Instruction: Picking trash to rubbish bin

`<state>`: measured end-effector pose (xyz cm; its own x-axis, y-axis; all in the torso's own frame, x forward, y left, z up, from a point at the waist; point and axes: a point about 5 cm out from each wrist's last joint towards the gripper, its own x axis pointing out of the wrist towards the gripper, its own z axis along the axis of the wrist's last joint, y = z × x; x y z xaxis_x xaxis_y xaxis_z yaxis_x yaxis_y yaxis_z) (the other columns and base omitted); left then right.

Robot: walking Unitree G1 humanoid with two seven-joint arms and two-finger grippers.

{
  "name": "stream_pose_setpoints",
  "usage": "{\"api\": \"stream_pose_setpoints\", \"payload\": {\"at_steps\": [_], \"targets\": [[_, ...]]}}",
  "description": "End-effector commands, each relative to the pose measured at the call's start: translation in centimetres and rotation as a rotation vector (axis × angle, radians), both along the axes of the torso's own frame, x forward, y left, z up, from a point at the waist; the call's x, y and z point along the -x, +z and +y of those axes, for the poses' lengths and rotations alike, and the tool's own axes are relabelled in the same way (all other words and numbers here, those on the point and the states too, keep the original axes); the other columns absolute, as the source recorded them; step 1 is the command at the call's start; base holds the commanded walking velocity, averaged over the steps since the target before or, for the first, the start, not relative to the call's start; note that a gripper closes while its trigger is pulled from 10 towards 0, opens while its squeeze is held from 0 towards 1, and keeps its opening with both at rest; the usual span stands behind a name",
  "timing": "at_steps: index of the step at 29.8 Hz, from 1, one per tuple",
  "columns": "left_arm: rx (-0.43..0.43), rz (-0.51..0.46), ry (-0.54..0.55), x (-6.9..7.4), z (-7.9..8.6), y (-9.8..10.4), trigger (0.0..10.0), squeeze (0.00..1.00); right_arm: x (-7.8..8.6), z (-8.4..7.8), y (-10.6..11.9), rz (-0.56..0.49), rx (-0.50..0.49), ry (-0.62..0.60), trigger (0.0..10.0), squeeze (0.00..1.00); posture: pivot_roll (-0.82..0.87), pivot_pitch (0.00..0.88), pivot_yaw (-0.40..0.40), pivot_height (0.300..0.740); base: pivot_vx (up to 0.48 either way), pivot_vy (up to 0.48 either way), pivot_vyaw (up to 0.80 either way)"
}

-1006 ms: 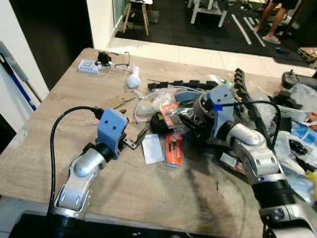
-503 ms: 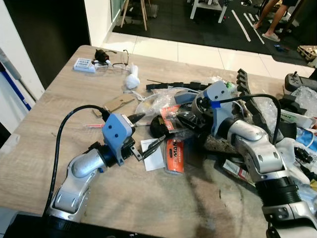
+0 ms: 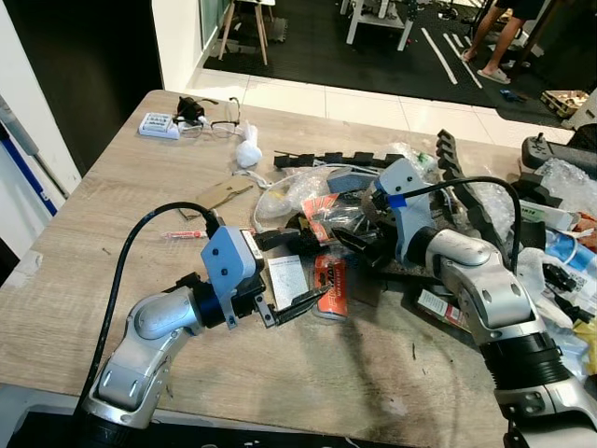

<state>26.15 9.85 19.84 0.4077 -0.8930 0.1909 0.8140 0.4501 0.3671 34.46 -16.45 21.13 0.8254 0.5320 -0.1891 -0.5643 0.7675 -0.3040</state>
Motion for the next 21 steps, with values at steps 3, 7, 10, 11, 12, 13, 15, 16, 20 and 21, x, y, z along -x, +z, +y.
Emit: {"api": "stream_pose_setpoints", "payload": {"at_steps": [3, 7, 10, 11, 12, 13, 15, 16, 20, 21], "targets": [[-0.050, -0.002, -0.025, 0.32, -0.30, -0.35, 10.0, 0.00, 0.30, -0.48, -0.65, 0.024, 0.031, -0.013, 10.0, 0.00, -0.04, 0.139, -0.093, 0.740, 0.000, 0.000, 0.00], [-0.048, -0.012, -0.005, 0.09, -0.27, -0.26, 10.0, 0.00, 0.30, -0.65, -0.84, 0.028, 0.041, -0.019, 10.0, 0.00, -0.04, 0.133, -0.093, 0.740, 0.000, 0.000, 0.00], [-0.054, -0.011, -0.014, 0.16, -0.31, -0.28, 10.0, 0.00, 0.32, -0.72, -0.88, 0.031, 0.034, -0.029, 2.7, 0.00, -0.04, 0.128, -0.093, 0.740, 0.000, 0.000, 0.00], [-0.056, -0.012, -0.016, 0.20, -0.30, -0.28, 10.0, 0.00, 0.31, -0.74, -0.86, 0.031, 0.029, -0.032, 2.7, 0.00, -0.04, 0.128, -0.093, 0.740, 0.000, 0.000, 0.00], [-0.057, -0.011, -0.017, 0.21, -0.30, -0.29, 10.0, 0.00, 0.30, -0.75, -0.81, 0.032, 0.023, -0.035, 0.0, 0.00, -0.04, 0.128, -0.093, 0.740, 0.000, 0.000, 0.00], [-0.058, -0.012, -0.017, 0.21, -0.28, -0.29, 10.0, 0.00, 0.29, -0.75, -0.76, 0.032, 0.020, -0.034, 0.0, 0.00, -0.04, 0.128, -0.093, 0.740, 0.000, 0.000, 0.00], [-0.058, -0.013, -0.015, 0.20, -0.27, -0.28, 10.0, 0.00, 0.28, -0.75, -0.73, 0.033, 0.019, -0.033, 0.0, 0.00, -0.04, 0.128, -0.093, 0.740, 0.000, 0.000, 0.00], [-0.058, -0.013, -0.015, 0.20, -0.27, -0.28, 10.0, 0.00, 0.28, -0.75, -0.73, 0.033, 0.019, -0.033, 0.0, 0.00, -0.04, 0.128, -0.093, 0.740, 0.000, 0.000, 0.00], [-0.062, -0.014, -0.016, 0.21, -0.21, -0.29, 10.0, 0.00, 0.29, -0.67, -0.62, 0.032, 0.012, -0.029, 0.0, 0.00, -0.03, 0.124, -0.094, 0.740, 0.000, 0.000, 0.00], [-0.064, -0.014, -0.017, 0.21, -0.22, -0.30, 10.0, 0.00, 0.29, -0.65, -0.60, 0.032, 0.011, -0.028, 0.0, 0.00, -0.03, 0.124, -0.094, 0.740, 0.000, 0.000, 0.00]]}}
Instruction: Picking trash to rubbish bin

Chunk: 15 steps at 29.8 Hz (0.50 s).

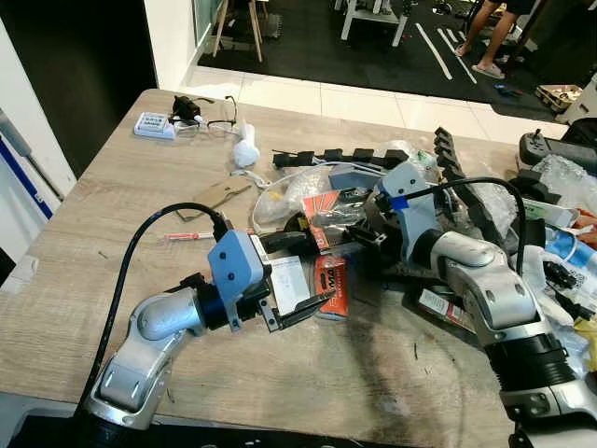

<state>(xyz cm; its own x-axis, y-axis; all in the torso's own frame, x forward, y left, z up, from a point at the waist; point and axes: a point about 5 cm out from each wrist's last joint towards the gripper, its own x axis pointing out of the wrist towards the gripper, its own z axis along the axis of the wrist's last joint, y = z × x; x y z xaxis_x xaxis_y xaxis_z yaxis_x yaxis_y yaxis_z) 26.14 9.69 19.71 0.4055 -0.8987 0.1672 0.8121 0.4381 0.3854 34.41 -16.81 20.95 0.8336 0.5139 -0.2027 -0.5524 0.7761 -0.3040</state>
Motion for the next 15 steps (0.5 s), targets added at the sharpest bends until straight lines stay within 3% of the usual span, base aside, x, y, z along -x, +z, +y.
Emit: {"api": "stream_pose_setpoints", "payload": {"at_steps": [1, 9, 12, 15], "targets": [[-0.037, -0.009, -0.017, 0.2, 0.0, -0.2, 10.0, 0.00, 0.2, -0.3, -0.3, 0.017, 0.001, -0.010, 0.0, 0.00, -0.03, 0.124, -0.095, 0.740, 0.000, 0.000, 0.00], [-0.039, -0.005, -0.016, 0.2, 0.2, -0.1, 10.0, 0.00, 0.4, 0.0, 1.7, -0.017, -0.037, -0.012, 0.0, 0.00, -0.03, 0.131, -0.093, 0.740, 0.000, 0.000, 0.00], [-0.039, -0.003, -0.013, 0.3, 0.5, 0.0, 10.0, 0.00, 1.0, 0.7, 4.2, -0.058, -0.068, 0.011, 0.0, 0.00, -0.03, 0.134, -0.092, 0.740, 0.000, 0.000, 0.00], [-0.036, -0.006, -0.004, 0.2, 0.7, 0.1, 10.0, 0.00, 1.4, 1.2, 5.3, -0.079, -0.078, 0.031, 0.0, 0.00, -0.03, 0.136, -0.091, 0.740, 0.000, 0.000, 0.00]]}}
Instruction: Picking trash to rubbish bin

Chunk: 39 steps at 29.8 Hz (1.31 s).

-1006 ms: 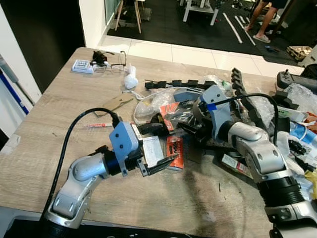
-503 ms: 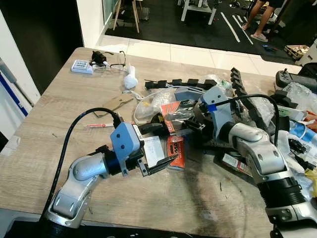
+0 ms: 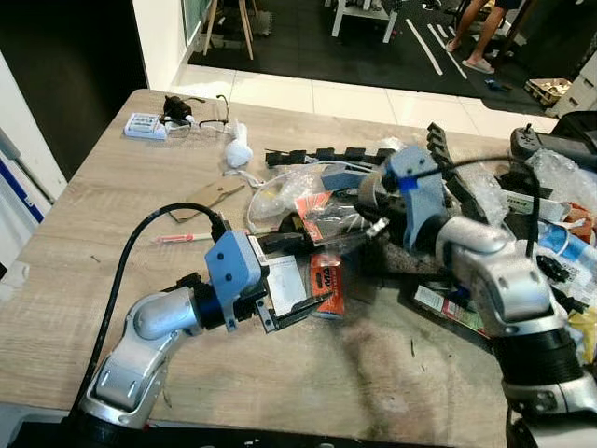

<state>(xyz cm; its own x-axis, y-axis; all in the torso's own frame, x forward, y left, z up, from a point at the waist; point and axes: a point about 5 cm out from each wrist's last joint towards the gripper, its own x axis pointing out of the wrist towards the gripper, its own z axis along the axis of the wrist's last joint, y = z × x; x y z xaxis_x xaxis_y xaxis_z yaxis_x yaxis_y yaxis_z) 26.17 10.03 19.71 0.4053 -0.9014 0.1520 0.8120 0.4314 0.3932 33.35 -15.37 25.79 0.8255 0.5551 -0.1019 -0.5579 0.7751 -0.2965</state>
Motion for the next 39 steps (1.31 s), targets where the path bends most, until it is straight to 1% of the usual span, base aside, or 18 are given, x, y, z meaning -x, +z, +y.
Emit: {"api": "stream_pose_setpoints", "payload": {"at_steps": [1, 3, 6, 7, 8, 9, 10, 11, 12, 13, 14, 16, 17, 19, 23, 29, 34, 39], "targets": [[-0.019, -0.005, -0.004, 0.2, 0.3, 0.1, 10.0, 0.00, 0.4, -0.3, 0.4, 0.000, -0.012, -0.006, 0.0, 0.00, -0.03, 0.136, -0.091, 0.740, 0.000, 0.000, 0.00], [-0.004, -0.006, 0.023, 0.2, 0.7, 0.4, 10.0, 0.00, 1.0, 0.2, 1.1, -0.014, -0.023, 0.017, 0.0, 0.00, -0.03, 0.140, -0.087, 0.740, 0.000, 0.000, 0.00], [0.002, -0.004, 0.033, 0.2, 0.8, 0.5, 10.0, 0.00, 1.3, 0.4, 1.3, -0.017, -0.027, 0.023, 0.0, 0.00, -0.03, 0.140, -0.087, 0.740, 0.000, 0.000, 0.00], [0.014, -0.003, 0.064, 0.1, 1.1, 0.6, 10.0, 0.00, 1.5, 0.6, 1.7, -0.039, -0.040, 0.032, 0.0, 0.00, -0.03, 0.144, -0.084, 0.740, 0.000, 0.000, 0.00], [0.057, 0.003, 0.157, -0.5, 1.9, 0.9, 10.0, 0.00, 1.7, 1.0, 2.9, -0.134, -0.096, 0.045, 0.0, 0.00, -0.04, 0.146, -0.083, 0.740, 0.000, 0.000, 0.00], [0.057, 0.003, 0.157, -0.5, 1.9, 0.9, 10.0, 0.00, 1.7, 1.0, 2.9, -0.134, -0.096, 0.045, 0.0, 0.00, -0.04, 0.146, -0.083, 0.740, 0.000, 0.000, 0.00], [0.179, 0.034, 0.460, -2.3, 4.2, 1.4, 10.0, 0.00, 2.4, 1.5, 4.7, -0.317, -0.256, 0.018, 0.0, 0.00, -0.04, 0.144, -0.083, 0.740, 0.000, 0.000, 0.00], [0.179, 0.034, 0.460, -2.3, 4.2, 1.4, 10.0, 0.00, 2.4, 1.5, 4.7, -0.317, -0.256, 0.018, 0.0, 0.00, -0.04, 0.144, -0.083, 0.740, 0.000, 0.000, 0.00], [0.234, 0.047, 0.568, -2.9, 5.1, 1.6, 10.0, 0.00, 2.6, 1.5, 5.1, -0.363, -0.311, -0.008, 0.0, 0.00, -0.04, 0.149, -0.084, 0.740, 0.000, 0.000, 0.00], [0.234, 0.047, 0.568, -2.9, 5.1, 1.6, 10.0, 0.00, 2.6, 1.5, 5.1, -0.363, -0.311, -0.008, 0.0, 0.00, -0.04, 0.149, -0.084, 0.740, 0.000, 0.000, 0.00], [0.296, 0.040, 0.698, -3.2, 6.2, 1.8, 10.0, 0.00, 2.9, 1.6, 4.8, -0.381, -0.365, -0.040, 10.0, 0.00, -0.04, 0.147, -0.082, 0.740, 0.000, 0.000, 0.00], [0.305, 0.021, 0.844, -2.9, 7.1, 1.5, 10.0, 0.00, 3.1, 1.6, 2.8, -0.395, -0.342, -0.124, 10.0, 0.00, -0.02, 0.149, -0.087, 0.740, 0.000, 0.000, 0.00], [0.295, 0.017, 0.870, -2.6, 7.0, 1.2, 10.0, 0.00, 3.2, 1.6, 1.9, -0.413, -0.301, -0.141, 10.0, 0.00, -0.02, 0.149, -0.087, 0.740, 0.000, 0.000, 0.00], [0.280, 0.029, 0.862, -2.2, 6.5, 0.8, 10.0, 0.00, 3.3, 2.0, 0.1, -0.394, -0.194, -0.140, 10.0, 0.00, -0.02, 0.146, -0.089, 0.740, 0.000, 0.000, 0.00], [0.301, 0.046, 0.873, -1.6, 5.4, 0.5, 10.0, 0.00, 3.9, 2.0, -1.7, -0.391, -0.221, -0.170, 10.0, 0.00, -0.02, 0.145, -0.085, 0.740, 0.000, 0.000, 0.00], [0.327, 0.056, 0.927, -1.7, 5.2, 0.6, 10.0, 0.00, 4.4, 1.3, -2.4, -0.460, -0.258, -0.253, 10.0, 0.00, -0.02, 0.146, -0.076, 0.740, 0.000, 0.000, 0.00], [0.267, 0.047, 1.000, -2.1, 7.1, 0.1, 10.0, 0.00, 4.4, 0.6, -2.3, -0.501, -0.267, -0.286, 10.0, 0.00, -0.02, 0.137, -0.078, 0.740, 0.000, 0.000, 0.00], [0.243, 0.030, 1.037, -2.0, 8.1, 0.3, 10.0, 0.00, 4.3, 0.2, -2.5, -0.491, -0.301, -0.309, 10.0, 0.00, -0.01, 0.139, -0.077, 0.740, 0.000, 0.000, 0.00]]}}
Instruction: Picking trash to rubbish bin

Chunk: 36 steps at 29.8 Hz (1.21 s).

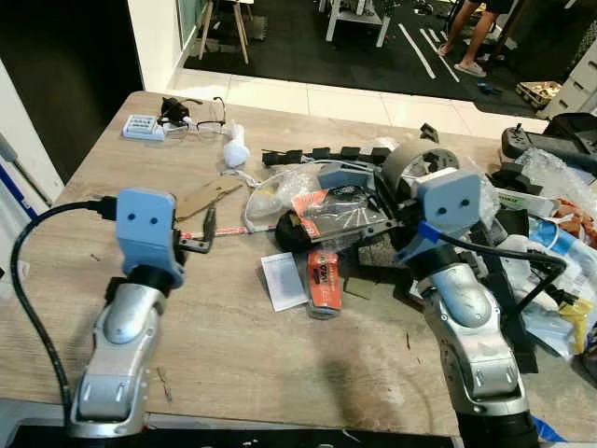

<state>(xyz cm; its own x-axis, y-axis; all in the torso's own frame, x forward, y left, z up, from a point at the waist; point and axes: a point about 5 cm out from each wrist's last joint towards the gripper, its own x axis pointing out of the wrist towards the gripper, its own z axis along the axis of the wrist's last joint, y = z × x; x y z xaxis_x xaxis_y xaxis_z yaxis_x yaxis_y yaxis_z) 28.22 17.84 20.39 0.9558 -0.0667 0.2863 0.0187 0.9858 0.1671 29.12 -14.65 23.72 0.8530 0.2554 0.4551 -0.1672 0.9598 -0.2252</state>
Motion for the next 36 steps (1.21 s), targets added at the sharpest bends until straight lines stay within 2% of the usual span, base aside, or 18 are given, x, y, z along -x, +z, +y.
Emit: {"api": "stream_pose_setpoints", "payload": {"at_steps": [1, 4, 17, 36], "targets": [[-0.032, 0.027, 0.020, 0.0, 0.4, -0.4, 10.0, 0.00, 0.0, -0.5, -0.5, 0.008, -0.017, -0.022, 10.0, 0.00, -0.01, 0.139, -0.077, 0.740, 0.000, 0.000, 0.00], [-0.006, 0.009, 0.045, 0.0, 0.5, -0.2, 10.0, 0.00, 0.0, -0.6, -0.5, 0.004, -0.018, -0.033, 10.0, 0.00, -0.01, 0.137, -0.072, 0.740, 0.000, 0.000, 0.00], [0.013, -0.013, 0.092, -0.3, 1.2, 0.2, 10.0, 0.00, -0.4, -1.4, -0.4, 0.000, -0.063, -0.060, 10.0, 0.00, -0.02, 0.127, -0.078, 0.740, 0.000, 0.000, 0.00], [0.024, -0.021, 0.076, -0.3, 0.2, 0.2, 10.0, 0.00, -0.4, -0.9, -0.2, -0.008, -0.069, -0.037, 10.0, 0.00, -0.02, 0.098, -0.090, 0.740, 0.000, 0.000, -0.45]]}}
